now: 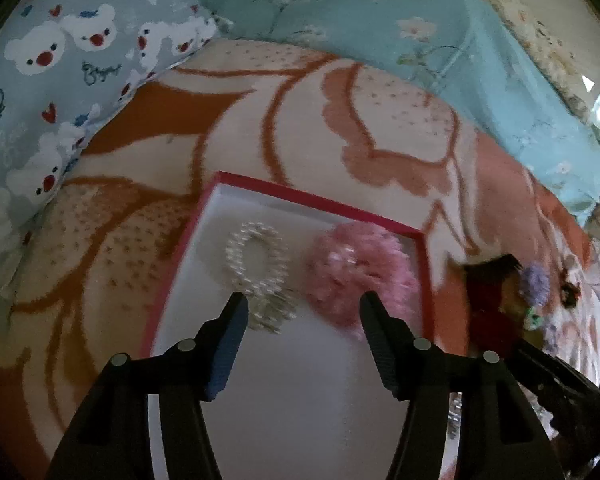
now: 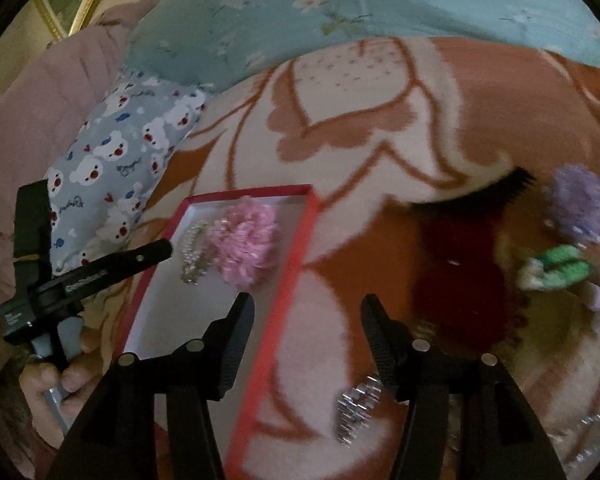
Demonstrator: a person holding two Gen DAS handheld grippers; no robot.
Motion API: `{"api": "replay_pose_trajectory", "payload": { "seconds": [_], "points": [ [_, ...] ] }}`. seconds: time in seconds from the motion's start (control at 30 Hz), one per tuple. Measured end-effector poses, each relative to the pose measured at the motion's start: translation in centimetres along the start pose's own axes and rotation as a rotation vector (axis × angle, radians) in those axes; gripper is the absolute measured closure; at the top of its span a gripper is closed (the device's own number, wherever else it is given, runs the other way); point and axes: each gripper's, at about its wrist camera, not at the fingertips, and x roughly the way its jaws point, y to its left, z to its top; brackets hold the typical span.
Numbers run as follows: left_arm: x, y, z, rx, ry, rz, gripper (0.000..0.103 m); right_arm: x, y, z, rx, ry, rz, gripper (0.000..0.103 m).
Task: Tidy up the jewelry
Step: 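Move both open tools back over the jewelry pile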
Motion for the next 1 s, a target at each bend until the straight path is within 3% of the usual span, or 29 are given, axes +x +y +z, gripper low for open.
{"api": "replay_pose_trajectory", "payload": {
  "seconds": [0.3, 0.6, 1.0],
  "points": [
    [-2.0, -5.0, -1.5, 0.089, 0.011, -0.067, 0.037, -5.5, -6.5, -1.9, 0.090, -0.056, -0.096, 0.043],
    [-1.1, -9.8, -2.8, 0.159, 0.071, -0.132, 0.032, -10.1, -13.0, -3.9, 0.195, -0.102, -0.198, 0.043],
    [2.0, -15.9, -3.7, 0.233, 0.156, -0.227, 0.024, -11.8, -17.7, -4.0, 0.235, -0.125, -0.275, 0.043]
  ]
}}
